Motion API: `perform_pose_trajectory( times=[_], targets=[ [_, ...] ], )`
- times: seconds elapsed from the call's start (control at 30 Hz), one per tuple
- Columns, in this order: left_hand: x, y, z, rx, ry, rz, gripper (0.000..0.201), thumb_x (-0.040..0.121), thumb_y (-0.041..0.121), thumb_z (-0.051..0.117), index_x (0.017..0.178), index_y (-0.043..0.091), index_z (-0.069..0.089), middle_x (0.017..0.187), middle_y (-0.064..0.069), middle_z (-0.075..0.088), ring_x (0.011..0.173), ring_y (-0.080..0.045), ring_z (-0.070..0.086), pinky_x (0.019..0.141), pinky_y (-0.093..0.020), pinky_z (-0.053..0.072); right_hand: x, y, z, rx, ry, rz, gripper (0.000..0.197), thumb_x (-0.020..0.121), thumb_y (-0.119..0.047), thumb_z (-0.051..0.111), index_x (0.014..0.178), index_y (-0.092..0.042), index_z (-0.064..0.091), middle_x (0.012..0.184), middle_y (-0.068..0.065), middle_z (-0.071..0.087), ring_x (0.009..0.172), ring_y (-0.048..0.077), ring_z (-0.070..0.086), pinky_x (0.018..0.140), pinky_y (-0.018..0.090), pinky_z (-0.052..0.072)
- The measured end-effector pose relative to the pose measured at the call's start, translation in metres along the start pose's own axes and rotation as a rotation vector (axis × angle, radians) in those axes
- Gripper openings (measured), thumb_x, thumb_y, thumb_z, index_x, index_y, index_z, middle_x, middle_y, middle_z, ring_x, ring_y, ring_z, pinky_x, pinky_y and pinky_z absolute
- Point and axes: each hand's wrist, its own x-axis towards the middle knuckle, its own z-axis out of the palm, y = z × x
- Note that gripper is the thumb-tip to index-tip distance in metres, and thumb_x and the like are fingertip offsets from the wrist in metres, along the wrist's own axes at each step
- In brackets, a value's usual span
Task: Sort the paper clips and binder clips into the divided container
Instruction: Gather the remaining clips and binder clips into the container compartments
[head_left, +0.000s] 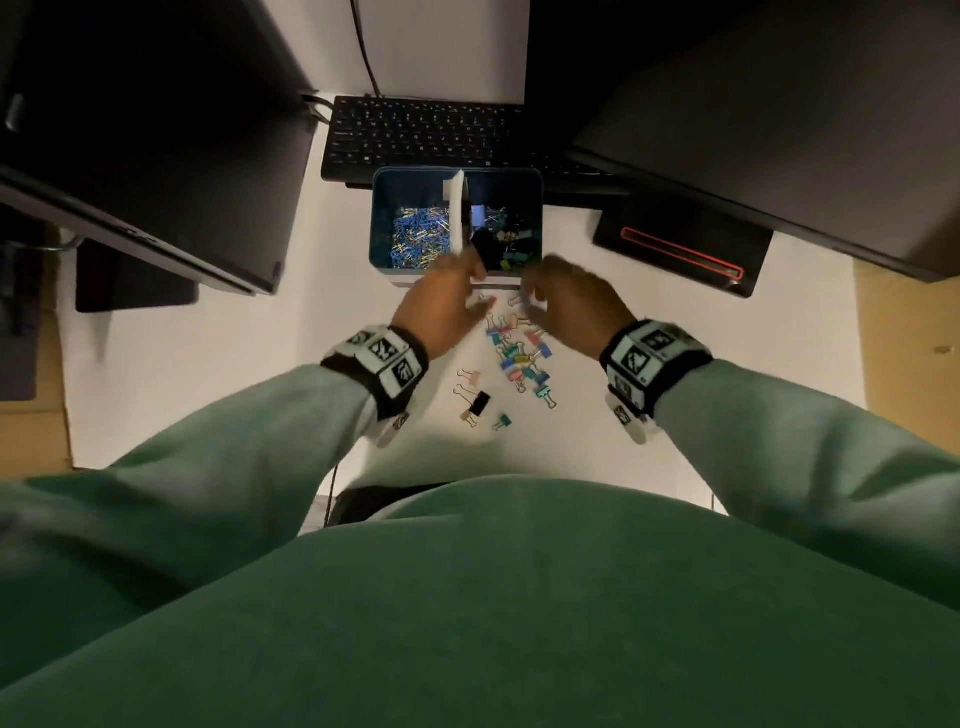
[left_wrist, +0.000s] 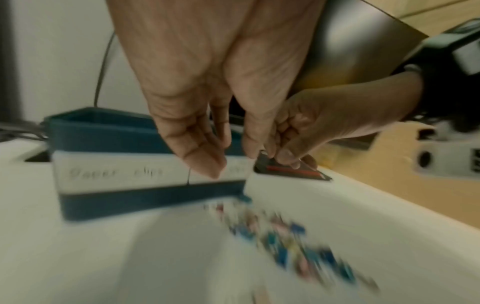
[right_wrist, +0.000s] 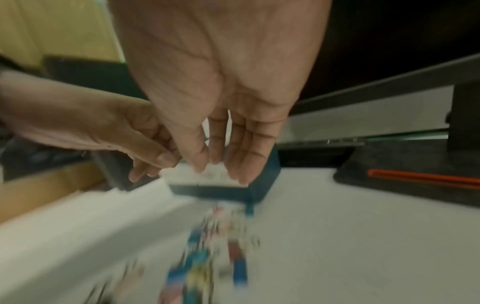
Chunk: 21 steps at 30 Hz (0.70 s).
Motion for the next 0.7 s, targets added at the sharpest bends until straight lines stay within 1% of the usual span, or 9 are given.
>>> perform_pose_trajectory(
  times=[0.03, 0.1, 0.17, 0.2, 0.33, 0.5, 0.57, 0.63, 0.7],
  targets=[
    [-0.016, -0.005, 0.011, 0.033, -0.133, -0.029, 0.043, 0.085, 0.029, 0.068, 0.120, 0.016, 0.047, 0.112, -0.005, 0.051, 0.091, -0.019, 0.056, 0.074, -0.030, 0.048, -0.011, 0.004, 0.014, -0.056, -0.123, 0.012, 0.034, 0.087, -0.027, 0.065, 0.117, -0.018, 0.050, 0.111, 0.003, 0.047, 0.090, 0.024, 0.059, 0.065, 0.027, 0.043],
    [-0.043, -0.016, 0.038, 0.112, -0.343, -0.074, 0.071, 0.077, 0.043, 0.074, 0.131, 0.018, 0.036, 0.120, -0.009, 0.043, 0.096, -0.025, 0.054, 0.076, -0.039, 0.050, -0.026, 0.009, 0.041, -0.177, -0.349, 0.076, 0.075, 0.079, -0.037, 0.074, 0.140, -0.022, 0.031, 0.130, 0.011, 0.037, 0.104, 0.029, 0.053, 0.079, 0.041, 0.052],
    [-0.058, -0.024, 0.061, 0.206, -0.411, -0.059, 0.087, 0.067, 0.049, 0.079, 0.132, 0.017, 0.030, 0.121, -0.013, 0.036, 0.099, -0.030, 0.050, 0.077, -0.045, 0.052, -0.030, 0.011, 0.063, -0.232, -0.395, 0.096, 0.095, 0.075, -0.040, 0.077, 0.148, -0.025, 0.018, 0.141, 0.015, 0.026, 0.114, 0.034, 0.044, 0.088, 0.047, 0.051],
    [-0.062, -0.025, 0.070, 0.240, -0.410, -0.043, 0.087, 0.066, 0.048, 0.079, 0.130, 0.017, 0.030, 0.122, -0.013, 0.034, 0.101, -0.031, 0.048, 0.077, -0.045, 0.052, -0.030, 0.010, 0.071, -0.231, -0.368, 0.086, 0.093, 0.077, -0.039, 0.076, 0.148, -0.025, 0.018, 0.142, 0.016, 0.024, 0.115, 0.036, 0.043, 0.088, 0.048, 0.052],
    [-0.058, -0.025, 0.081, 0.266, -0.357, 0.017, 0.062, 0.078, 0.030, 0.073, 0.128, 0.019, 0.037, 0.116, -0.011, 0.033, 0.097, -0.030, 0.050, 0.073, -0.041, 0.055, -0.023, 0.007, 0.079, -0.178, -0.238, 0.076, 0.061, 0.087, -0.034, 0.064, 0.138, -0.019, 0.034, 0.139, 0.019, 0.031, 0.110, 0.038, 0.051, 0.087, 0.050, 0.054],
    [-0.048, -0.028, 0.077, 0.179, -0.309, -0.018, 0.057, 0.075, 0.023, 0.064, 0.127, 0.022, 0.041, 0.112, -0.009, 0.033, 0.083, -0.023, 0.043, 0.064, -0.037, 0.052, -0.018, 0.012, 0.079, -0.088, -0.274, 0.150, 0.050, 0.089, -0.018, 0.059, 0.135, -0.013, 0.041, 0.133, 0.019, 0.036, 0.103, 0.039, 0.055, 0.089, 0.044, 0.052],
    [-0.045, -0.029, 0.074, 0.137, -0.287, -0.032, 0.048, 0.076, 0.018, 0.062, 0.120, 0.018, 0.044, 0.110, -0.009, 0.033, 0.076, -0.022, 0.045, 0.063, -0.035, 0.052, -0.018, 0.018, 0.078, -0.020, -0.265, 0.161, 0.036, 0.089, -0.015, 0.058, 0.124, -0.008, 0.048, 0.122, 0.019, 0.044, 0.097, 0.039, 0.057, 0.081, 0.039, 0.049],
    [-0.043, -0.030, 0.071, 0.065, -0.272, -0.035, 0.030, 0.078, 0.011, 0.058, 0.107, 0.013, 0.048, 0.105, -0.010, 0.036, 0.069, -0.025, 0.049, 0.063, -0.032, 0.051, -0.019, 0.023, 0.075, 0.102, -0.233, 0.172, 0.018, 0.089, -0.010, 0.055, 0.105, -0.003, 0.054, 0.106, 0.019, 0.052, 0.093, 0.038, 0.057, 0.073, 0.033, 0.042],
    [-0.039, -0.031, 0.066, 0.013, -0.279, -0.025, 0.019, 0.080, 0.005, 0.056, 0.098, 0.009, 0.052, 0.100, -0.011, 0.040, 0.071, -0.029, 0.053, 0.064, -0.029, 0.045, -0.022, 0.028, 0.064, 0.263, -0.199, 0.236, 0.008, 0.087, -0.008, 0.060, 0.093, -0.004, 0.057, 0.095, 0.013, 0.059, 0.090, 0.036, 0.060, 0.071, 0.035, 0.047]
  ],
)
